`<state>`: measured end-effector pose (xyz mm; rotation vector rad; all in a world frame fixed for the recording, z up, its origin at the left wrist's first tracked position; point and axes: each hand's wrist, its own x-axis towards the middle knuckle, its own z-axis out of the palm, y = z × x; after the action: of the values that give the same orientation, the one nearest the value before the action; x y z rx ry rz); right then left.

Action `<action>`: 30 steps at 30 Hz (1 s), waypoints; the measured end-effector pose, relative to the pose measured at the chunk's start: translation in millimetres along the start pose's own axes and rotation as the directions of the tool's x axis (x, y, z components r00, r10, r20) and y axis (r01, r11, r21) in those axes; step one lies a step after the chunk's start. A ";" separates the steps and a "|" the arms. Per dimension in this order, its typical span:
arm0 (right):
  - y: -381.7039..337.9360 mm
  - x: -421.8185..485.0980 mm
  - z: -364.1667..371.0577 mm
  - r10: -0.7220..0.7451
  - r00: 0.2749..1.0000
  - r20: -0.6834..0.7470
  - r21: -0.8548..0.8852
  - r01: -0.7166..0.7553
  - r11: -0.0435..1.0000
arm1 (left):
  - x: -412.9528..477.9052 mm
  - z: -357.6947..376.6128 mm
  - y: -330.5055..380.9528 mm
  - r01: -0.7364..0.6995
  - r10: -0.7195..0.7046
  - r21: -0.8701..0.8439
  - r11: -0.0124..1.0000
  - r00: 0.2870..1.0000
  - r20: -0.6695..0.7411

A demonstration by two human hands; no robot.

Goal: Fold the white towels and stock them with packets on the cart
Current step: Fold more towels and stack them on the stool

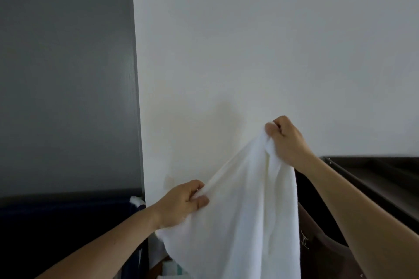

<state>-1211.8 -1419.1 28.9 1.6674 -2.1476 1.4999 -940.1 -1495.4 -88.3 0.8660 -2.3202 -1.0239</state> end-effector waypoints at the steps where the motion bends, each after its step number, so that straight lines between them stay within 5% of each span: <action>1: 0.4 3.1 -2.6 0.008 1.000 -0.014 0.003 -0.008 1.000 | -1.4 0.1 -5.9 -0.002 0.002 0.019 1.000 1.000 0.000; 9: 18.2 9.5 0.5 0.097 0.995 -0.029 -0.010 -0.098 0.995 | -7.2 -9.6 -28.5 -0.004 0.004 0.009 1.000 1.000 0.005; 18: 30.0 6.6 -2.1 0.128 0.991 -0.045 -0.033 -0.130 0.991 | -0.1 -27.2 -30.4 -0.121 0.108 0.256 0.959 0.992 0.064; 25: 35.3 12.3 -12.6 0.159 0.983 -0.089 0.004 -0.159 0.987 | -8.7 -29.2 -47.0 -0.213 0.202 0.286 0.934 0.977 0.070; 30: 38.4 13.7 -10.7 0.184 0.979 -0.084 0.002 -0.185 0.983 | -13.2 -26.0 -41.8 -0.133 0.125 0.175 0.976 0.991 0.054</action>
<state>-1252.1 -1423.4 17.1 1.4094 -2.3134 1.5759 -899.8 -1520.7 -106.4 0.7533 -2.4974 -0.7976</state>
